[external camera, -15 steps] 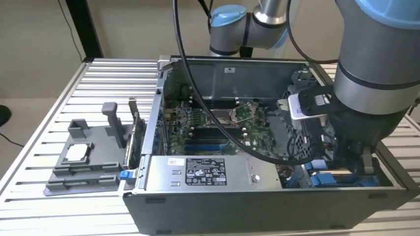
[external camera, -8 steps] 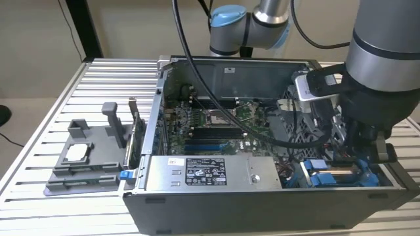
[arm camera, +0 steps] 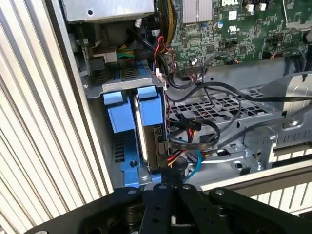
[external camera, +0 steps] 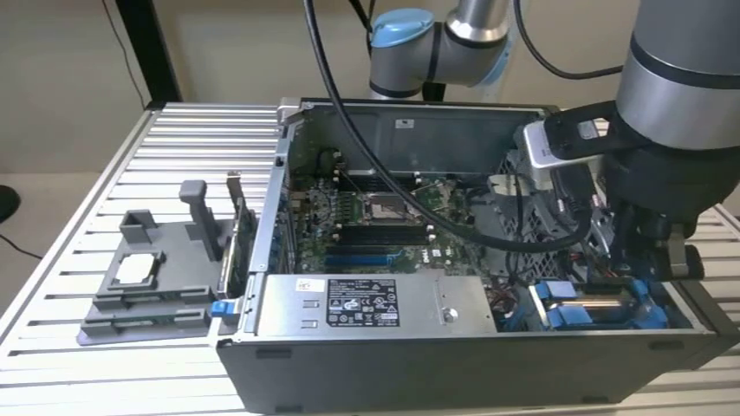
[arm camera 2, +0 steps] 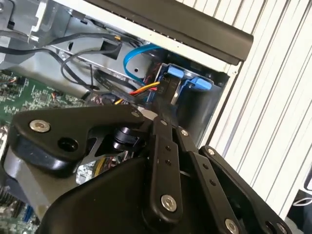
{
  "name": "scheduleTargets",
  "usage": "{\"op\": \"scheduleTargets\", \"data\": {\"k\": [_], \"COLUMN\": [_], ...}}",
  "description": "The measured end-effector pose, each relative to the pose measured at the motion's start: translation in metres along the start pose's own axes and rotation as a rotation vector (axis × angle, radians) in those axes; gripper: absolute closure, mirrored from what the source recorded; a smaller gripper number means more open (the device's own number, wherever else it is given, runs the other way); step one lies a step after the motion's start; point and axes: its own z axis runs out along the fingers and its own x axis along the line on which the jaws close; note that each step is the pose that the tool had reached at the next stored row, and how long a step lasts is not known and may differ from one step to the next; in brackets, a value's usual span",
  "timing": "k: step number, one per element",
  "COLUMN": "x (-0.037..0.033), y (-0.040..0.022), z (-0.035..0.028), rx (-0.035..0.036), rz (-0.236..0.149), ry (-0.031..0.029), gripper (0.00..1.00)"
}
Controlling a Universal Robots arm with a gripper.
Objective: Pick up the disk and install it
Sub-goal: 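Insert the second disk wire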
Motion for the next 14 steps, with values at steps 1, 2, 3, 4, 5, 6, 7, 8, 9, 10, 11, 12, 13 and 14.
{"op": "scheduleTargets", "data": {"k": [1, 2, 3, 4, 5, 6, 7, 8, 9, 10, 11, 12, 13, 14], "x": [0.0000, 0.0000, 0.0000, -0.0001, -0.0001, 0.0000, 0.0000, 0.0000, 0.0000, 0.0000, 0.0000, -0.0001, -0.0001, -0.0001], "y": [-0.0001, -0.0002, -0.0002, -0.0003, -0.0003, -0.0003, -0.0003, -0.0003, -0.0004, -0.0004, -0.0004, -0.0005, -0.0005, -0.0005], "z": [0.0001, 0.0001, 0.0001, 0.0001, 0.0001, 0.0002, 0.0002, 0.0003, 0.0002, 0.0002, 0.0002, 0.0002, 0.0002, 0.0002], "rx": [-0.0185, -0.0349, -0.0529, -0.0707, -0.0869, -0.1054, -0.1227, -0.1404, -0.1572, -0.1745, -0.1918, -0.2093, -0.2271, -0.2452], "rz": [0.001, 0.003, 0.004, 0.005, 0.006, 0.007, 0.009, 0.010, 0.012, 0.013, 0.015, 0.016, 0.018, 0.020], "ry": [0.0055, 0.0108, 0.0168, 0.0234, 0.0294, 0.0362, 0.0422, 0.0475, 0.0523, 0.0571, 0.0619, 0.0664, 0.0707, 0.0750], "gripper": [1.00, 1.00, 1.00, 1.00, 1.00, 1.00, 1.00, 1.00, 1.00, 1.00, 1.00, 1.00, 1.00, 1.00]}}
